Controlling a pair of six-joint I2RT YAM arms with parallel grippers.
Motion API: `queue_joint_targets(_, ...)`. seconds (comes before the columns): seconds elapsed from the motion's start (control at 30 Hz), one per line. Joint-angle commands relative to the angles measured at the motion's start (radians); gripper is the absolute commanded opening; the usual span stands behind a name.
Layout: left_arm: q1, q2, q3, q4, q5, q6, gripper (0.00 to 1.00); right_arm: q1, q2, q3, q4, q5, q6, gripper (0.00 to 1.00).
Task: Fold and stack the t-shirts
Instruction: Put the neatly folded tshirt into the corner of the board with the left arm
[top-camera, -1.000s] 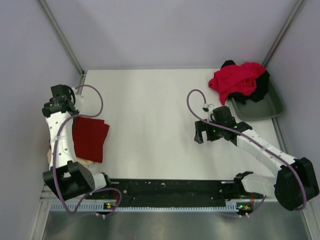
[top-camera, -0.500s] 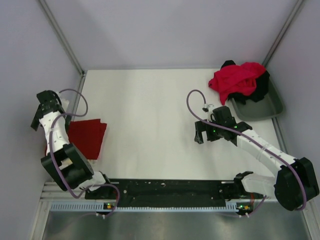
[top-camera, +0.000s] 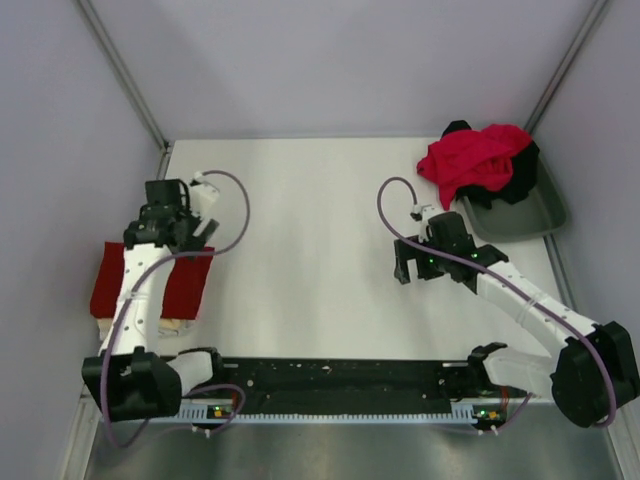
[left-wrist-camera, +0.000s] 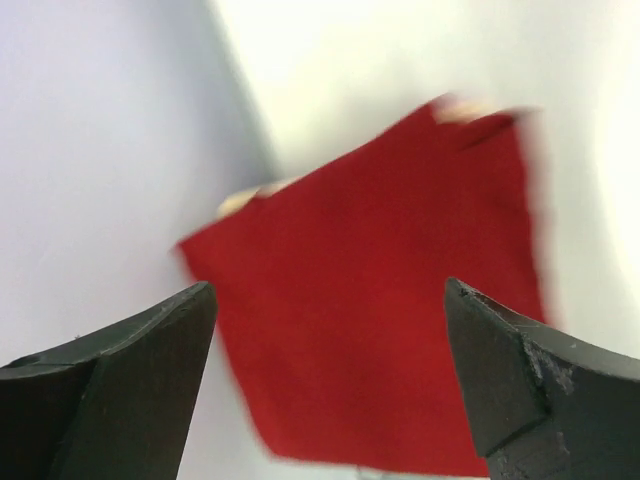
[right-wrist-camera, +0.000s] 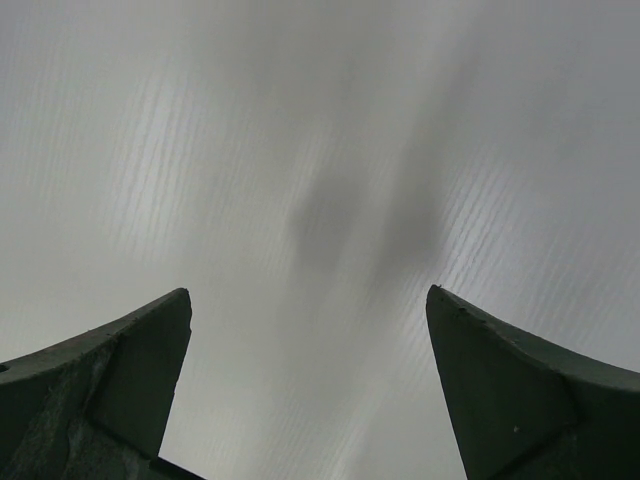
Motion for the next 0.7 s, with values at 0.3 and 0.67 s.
queue_joint_targets(0.3, -0.482, -0.018, -0.229, 0.430, 0.442, -0.313, 0.99, -0.214, -0.233, -0.179, 0.368, 0.077, 0.015, 0.99)
queue_joint_targets(0.67, -0.467, -0.031, -0.601, 0.999, 0.499, -0.507, 0.99, -0.251, -0.474, -0.565, 0.830, 0.314, -0.076, 0.99)
